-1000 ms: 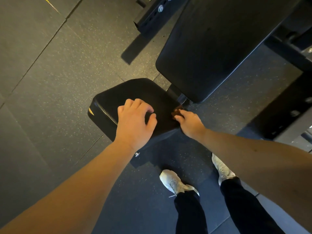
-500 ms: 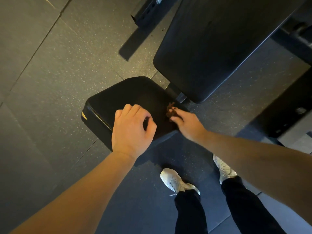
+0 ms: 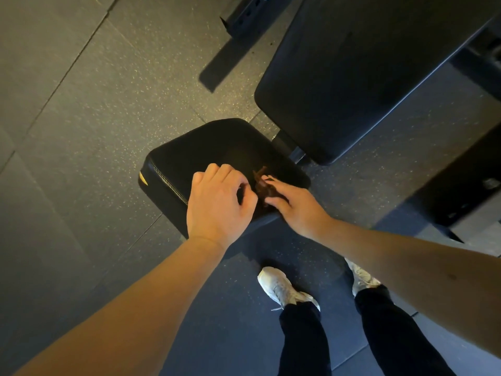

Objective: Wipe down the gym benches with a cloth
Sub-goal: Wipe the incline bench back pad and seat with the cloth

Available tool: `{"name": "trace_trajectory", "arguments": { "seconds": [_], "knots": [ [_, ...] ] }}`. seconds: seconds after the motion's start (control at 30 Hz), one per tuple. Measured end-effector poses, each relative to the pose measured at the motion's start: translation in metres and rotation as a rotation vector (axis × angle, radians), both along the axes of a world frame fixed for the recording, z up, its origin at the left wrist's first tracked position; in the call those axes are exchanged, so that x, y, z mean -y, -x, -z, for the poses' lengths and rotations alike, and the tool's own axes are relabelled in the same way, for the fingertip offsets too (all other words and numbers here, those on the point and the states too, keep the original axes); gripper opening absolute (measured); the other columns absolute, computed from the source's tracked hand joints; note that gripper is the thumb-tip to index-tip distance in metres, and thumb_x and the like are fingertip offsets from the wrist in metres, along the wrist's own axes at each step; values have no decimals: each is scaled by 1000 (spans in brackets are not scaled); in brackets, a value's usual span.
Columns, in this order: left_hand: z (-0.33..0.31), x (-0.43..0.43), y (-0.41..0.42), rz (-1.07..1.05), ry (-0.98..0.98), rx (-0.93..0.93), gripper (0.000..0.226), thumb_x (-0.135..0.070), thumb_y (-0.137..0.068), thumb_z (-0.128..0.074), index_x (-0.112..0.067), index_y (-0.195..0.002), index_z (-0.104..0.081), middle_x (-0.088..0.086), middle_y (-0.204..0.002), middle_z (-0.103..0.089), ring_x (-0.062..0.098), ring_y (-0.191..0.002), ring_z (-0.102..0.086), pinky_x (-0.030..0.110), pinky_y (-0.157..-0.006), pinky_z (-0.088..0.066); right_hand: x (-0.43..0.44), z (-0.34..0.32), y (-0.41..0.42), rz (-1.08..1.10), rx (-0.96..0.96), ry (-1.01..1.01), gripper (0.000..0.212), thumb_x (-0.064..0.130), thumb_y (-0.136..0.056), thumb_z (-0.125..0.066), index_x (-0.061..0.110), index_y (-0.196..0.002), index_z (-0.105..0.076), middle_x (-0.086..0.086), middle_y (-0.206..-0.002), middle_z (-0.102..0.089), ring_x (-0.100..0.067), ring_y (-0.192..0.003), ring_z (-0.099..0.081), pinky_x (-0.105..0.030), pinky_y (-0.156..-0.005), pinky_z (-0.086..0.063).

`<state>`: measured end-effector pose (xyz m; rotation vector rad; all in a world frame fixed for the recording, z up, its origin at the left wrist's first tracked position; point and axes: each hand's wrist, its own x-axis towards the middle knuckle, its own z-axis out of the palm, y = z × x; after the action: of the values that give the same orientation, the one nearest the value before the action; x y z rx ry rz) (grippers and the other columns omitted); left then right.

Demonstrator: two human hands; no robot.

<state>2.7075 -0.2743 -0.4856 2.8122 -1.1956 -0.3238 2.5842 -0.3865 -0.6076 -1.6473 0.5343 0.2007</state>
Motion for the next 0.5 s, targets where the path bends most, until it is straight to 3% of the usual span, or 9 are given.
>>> {"name": "trace_trajectory", "arguments": {
  "seconds": [0.07, 0.23, 0.33, 0.4, 0.5],
  "knots": [
    [1, 0, -1, 8, -11, 4, 23, -39, -98, -53, -27, -97, -72, -9, -97, -66, 11, -95, -54, 30, -91, -39, 14, 22, -5, 14, -40, 29, 39, 25, -104, -53, 25, -144, -54, 14, -137, -60, 11, -121, -52, -15, -108, -38],
    [5, -1, -1, -4, -17, 3, 20, -39, -98, -55, -28, -97, -72, -10, -99, -67, 11, -96, -55, 28, -93, -39, 40, 76, -38, 146, -339, 139, 40, 39, -106, -47, 24, -142, -55, -5, -132, -64, -25, -122, -59, -40, -105, -47],
    [4, 0, -1, -4, -13, 2, 20, -38, -97, -55, -28, -96, -73, -10, -98, -67, 10, -95, -55, 29, -91, -40, 44, 81, -59, 221, -527, 105, 43, 42, -106, -45, 24, -145, -50, -10, -134, -59, -30, -122, -57, -44, -102, -48],
    [4, 0, -2, 8, -15, 7, 21, -39, -98, -54, -28, -97, -72, -10, -97, -67, 10, -94, -54, 29, -90, -40, 35, 63, -64, 244, -448, 99, 39, 42, -106, -45, 28, -141, -53, -5, -131, -62, -25, -121, -59, -45, -103, -48],
    [4, -1, -2, 35, 1, 20, 24, -41, -99, -51, -27, -96, -71, -9, -95, -66, 9, -89, -53, 25, -83, -35, 3, 18, -53, 175, -78, 67, 31, 35, -105, -49, 28, -134, -60, 8, -127, -66, -8, -122, -58, -30, -106, -43]
  ]
}}
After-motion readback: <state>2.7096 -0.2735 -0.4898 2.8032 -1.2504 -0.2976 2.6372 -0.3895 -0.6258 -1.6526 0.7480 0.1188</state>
